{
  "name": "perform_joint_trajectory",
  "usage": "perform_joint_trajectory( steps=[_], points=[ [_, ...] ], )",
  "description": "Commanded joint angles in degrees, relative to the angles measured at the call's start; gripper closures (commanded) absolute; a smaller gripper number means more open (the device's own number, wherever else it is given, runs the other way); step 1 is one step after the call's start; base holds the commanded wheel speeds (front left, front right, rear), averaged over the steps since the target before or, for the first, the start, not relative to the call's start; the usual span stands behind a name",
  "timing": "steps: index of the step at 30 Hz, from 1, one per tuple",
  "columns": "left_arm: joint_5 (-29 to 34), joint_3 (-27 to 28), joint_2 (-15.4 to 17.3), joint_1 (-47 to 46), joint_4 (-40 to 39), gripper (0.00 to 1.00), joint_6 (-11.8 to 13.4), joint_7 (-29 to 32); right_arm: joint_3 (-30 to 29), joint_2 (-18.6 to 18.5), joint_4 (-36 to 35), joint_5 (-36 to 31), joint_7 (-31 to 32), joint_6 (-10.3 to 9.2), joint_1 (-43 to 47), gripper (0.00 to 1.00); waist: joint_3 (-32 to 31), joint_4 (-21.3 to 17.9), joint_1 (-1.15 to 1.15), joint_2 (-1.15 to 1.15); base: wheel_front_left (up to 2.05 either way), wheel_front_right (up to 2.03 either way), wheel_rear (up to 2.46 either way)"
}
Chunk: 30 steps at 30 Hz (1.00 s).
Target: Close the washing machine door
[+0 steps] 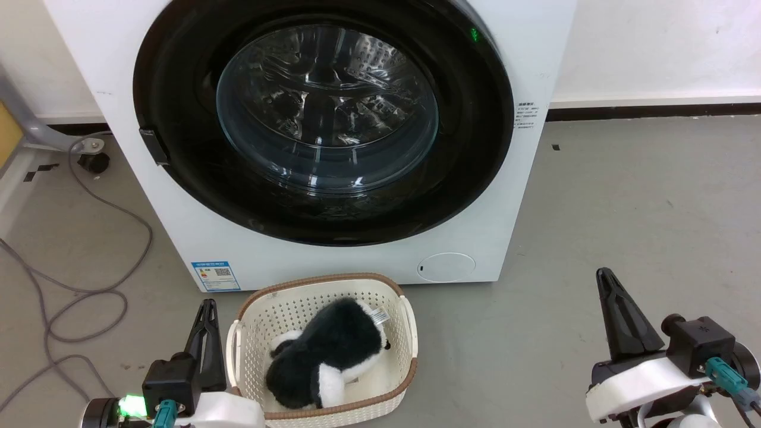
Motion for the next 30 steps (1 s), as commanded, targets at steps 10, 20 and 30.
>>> perform_joint_trajectory(
  steps=[10, 20, 30],
  points=[
    [0.6, 0.6, -0.5, -0.9, -0.4, 1.0, -1.4, 1.5, 0.3, 0.2, -1.3, -1.0, 1.5, -0.02, 1.5, 1.0, 0.0, 0.5, 0.0, 0.0, 0.0, 0.0, 0.0],
    [0.7, 0.9, -0.7, -1.1, -0.5, 1.0, -2.3, 2.6, 0.4, 0.2, -2.0, -1.4, 2.6, -0.03, 1.7, 1.0, 0.0, 0.9, 0.0, 0.0, 0.0, 0.0, 0.0],
    [0.8, 1.2, -1.0, -1.3, -0.6, 1.0, -3.2, 3.7, 0.5, 0.2, -2.6, -1.8, 3.8, -0.03, 2.0, 1.0, 0.1, 1.3, 0.0, 0.0, 0.0, 0.0, 0.0]
  ],
)
